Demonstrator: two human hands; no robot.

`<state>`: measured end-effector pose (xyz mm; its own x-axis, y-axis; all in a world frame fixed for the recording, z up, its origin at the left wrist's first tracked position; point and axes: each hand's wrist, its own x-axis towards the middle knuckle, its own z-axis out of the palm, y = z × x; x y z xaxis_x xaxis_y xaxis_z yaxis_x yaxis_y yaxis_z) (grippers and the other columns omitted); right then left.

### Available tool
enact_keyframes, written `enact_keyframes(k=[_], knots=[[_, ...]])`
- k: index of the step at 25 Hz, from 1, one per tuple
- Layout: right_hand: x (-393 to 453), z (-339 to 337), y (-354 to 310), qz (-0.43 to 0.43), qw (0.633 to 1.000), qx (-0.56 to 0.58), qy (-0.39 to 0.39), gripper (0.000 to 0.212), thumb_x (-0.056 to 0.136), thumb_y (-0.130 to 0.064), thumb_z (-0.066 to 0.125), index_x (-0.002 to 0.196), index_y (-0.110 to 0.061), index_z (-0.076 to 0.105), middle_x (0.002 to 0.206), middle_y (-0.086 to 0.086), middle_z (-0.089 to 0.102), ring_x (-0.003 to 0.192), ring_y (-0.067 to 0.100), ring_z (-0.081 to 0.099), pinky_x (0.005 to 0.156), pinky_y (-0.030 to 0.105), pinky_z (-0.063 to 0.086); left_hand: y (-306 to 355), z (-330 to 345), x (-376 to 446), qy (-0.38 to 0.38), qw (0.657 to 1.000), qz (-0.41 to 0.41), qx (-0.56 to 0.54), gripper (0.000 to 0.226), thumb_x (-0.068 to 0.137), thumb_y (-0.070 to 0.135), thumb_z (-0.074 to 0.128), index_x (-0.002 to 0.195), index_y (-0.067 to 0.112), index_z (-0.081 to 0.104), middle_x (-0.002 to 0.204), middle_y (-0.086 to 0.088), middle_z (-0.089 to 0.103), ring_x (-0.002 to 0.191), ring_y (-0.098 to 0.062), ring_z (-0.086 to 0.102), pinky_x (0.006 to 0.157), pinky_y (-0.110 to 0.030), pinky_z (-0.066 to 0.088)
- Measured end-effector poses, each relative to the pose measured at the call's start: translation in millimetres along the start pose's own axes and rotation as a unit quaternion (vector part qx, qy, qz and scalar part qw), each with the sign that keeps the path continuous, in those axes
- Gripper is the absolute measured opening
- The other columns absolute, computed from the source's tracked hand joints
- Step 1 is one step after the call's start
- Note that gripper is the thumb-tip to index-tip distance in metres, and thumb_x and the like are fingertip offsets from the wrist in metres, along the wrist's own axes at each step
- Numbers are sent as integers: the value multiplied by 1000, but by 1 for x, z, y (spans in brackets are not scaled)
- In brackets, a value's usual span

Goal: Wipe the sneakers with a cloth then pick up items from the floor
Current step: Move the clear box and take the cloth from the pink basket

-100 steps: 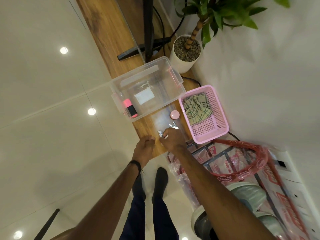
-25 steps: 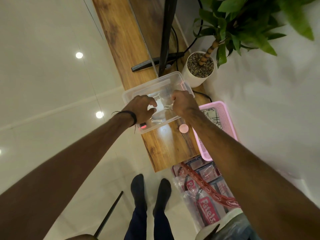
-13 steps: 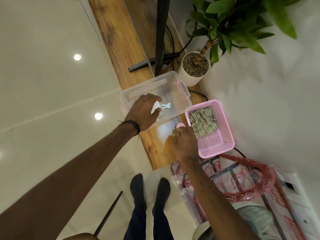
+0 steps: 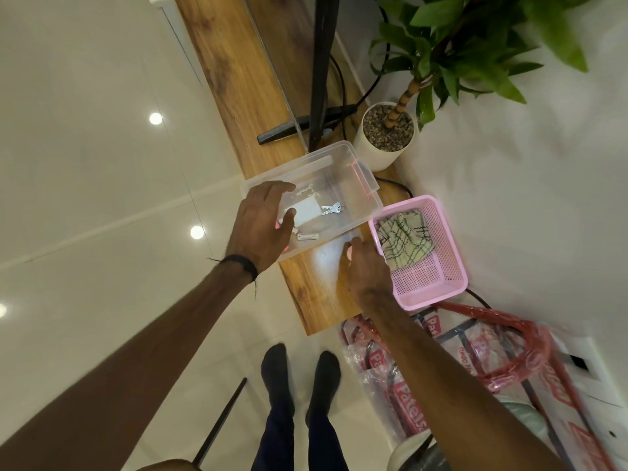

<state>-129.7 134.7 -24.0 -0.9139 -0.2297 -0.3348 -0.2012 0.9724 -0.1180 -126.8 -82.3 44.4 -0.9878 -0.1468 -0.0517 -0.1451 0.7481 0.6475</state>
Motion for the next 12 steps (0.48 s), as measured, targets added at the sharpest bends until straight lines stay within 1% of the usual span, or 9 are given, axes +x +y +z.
enact_keyframes(k=[2, 4, 6, 7, 9, 11, 12], knots=[[-1, 0, -3, 3, 1000, -10, 14, 32, 90, -19, 66, 118, -5, 59, 109, 20, 66, 93, 32, 66, 78, 41, 58, -5, -3, -5, 36, 999, -27, -15, 40, 96, 18, 62, 135, 17, 52, 138, -2, 54, 130, -22, 47, 111, -42, 40], [-7, -2, -1, 2, 1000, -10, 13, 30, 92, -25, 65, 116, -9, 59, 107, 15, 66, 90, 28, 66, 74, 37, 57, -8, -5, -11, 60, 996, -58, -31, 44, 96, 18, 63, 137, 17, 49, 141, -2, 52, 132, -21, 46, 113, -40, 38], [-15, -13, 0, 38, 998, 44, 4, 30, 96, -34, 59, 118, -14, 55, 109, 8, 64, 92, 24, 65, 73, 35, 54, -11, -6, -17, 89, 991, -87, -47, 48, 95, 18, 63, 140, 14, 46, 141, -5, 51, 131, -22, 46, 113, -38, 38], [-19, -22, -1, 61, 994, 87, 18, 31, 95, -37, 59, 118, -17, 53, 107, 5, 63, 91, 22, 65, 72, 35, 53, -14, -6, -20, 104, 987, -103, -59, 49, 95, 17, 63, 141, 12, 46, 140, -6, 51, 130, -23, 47, 112, -38, 39], [-23, -50, -9, 82, 979, 165, 82, 36, 90, -43, 65, 115, -20, 53, 103, 0, 61, 86, 18, 62, 68, 30, 50, -19, -5, -25, 127, 977, -143, -90, 50, 96, 17, 62, 142, 11, 44, 140, -7, 49, 128, -23, 49, 109, -40, 43], [-14, -79, -23, 43, 964, 214, 150, 39, 86, -40, 71, 115, -21, 53, 105, -2, 61, 86, 15, 61, 65, 30, 51, -21, -3, -30, 133, 965, -194, -115, 50, 96, 19, 62, 143, 12, 43, 142, -4, 47, 126, -21, 51, 105, -41, 47], [-5, -89, -32, 7, 960, 225, 166, 42, 85, -38, 72, 118, -20, 53, 109, -2, 62, 88, 16, 62, 66, 31, 53, -20, -2, -31, 132, 957, -223, -127, 51, 97, 20, 62, 143, 13, 42, 143, -3, 46, 125, -19, 52, 103, -40, 48]])
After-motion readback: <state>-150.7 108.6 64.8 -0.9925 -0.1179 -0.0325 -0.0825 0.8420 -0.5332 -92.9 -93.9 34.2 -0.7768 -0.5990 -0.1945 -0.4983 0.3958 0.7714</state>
